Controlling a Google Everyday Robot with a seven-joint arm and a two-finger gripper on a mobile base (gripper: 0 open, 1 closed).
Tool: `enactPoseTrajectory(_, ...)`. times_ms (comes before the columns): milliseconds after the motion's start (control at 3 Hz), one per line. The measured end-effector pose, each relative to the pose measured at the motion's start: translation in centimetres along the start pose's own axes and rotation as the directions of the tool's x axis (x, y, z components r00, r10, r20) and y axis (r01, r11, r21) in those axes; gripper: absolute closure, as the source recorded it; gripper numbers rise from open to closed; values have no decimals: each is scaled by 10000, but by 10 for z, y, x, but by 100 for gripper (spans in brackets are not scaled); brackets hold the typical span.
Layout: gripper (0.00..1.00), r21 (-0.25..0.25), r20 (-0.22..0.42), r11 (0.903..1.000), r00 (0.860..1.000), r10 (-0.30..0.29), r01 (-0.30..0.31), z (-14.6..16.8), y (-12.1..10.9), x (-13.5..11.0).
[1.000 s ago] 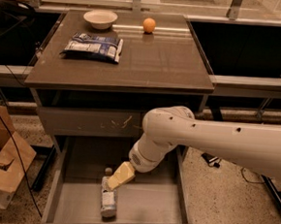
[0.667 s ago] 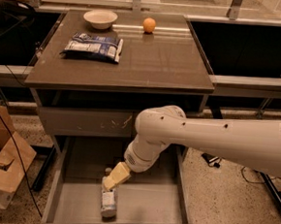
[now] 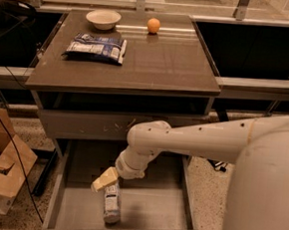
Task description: Pick blue plastic bottle from middle drawer and place on counter
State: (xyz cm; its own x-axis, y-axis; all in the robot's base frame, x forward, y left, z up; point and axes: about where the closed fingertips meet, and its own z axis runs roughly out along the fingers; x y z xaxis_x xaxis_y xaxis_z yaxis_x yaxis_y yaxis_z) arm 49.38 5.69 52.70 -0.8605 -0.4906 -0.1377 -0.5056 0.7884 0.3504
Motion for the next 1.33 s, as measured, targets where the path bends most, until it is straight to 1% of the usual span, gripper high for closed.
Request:
enactPoseTrajectory(333, 0, -234, -46, 9943, 9945, 1043, -1044, 51, -7, -14)
enactPoseTrajectory(667, 0, -677, -372, 9767, 9788, 2015, -2037, 99, -14, -19)
enactPoseTrajectory(1000, 0, -1021, -884, 9529, 9567, 2772, -2855, 143, -23, -16)
enactPoseTrajectory(1333, 16, -1134, -1266, 9391, 9422, 3102, -3244, 161, -27, -12)
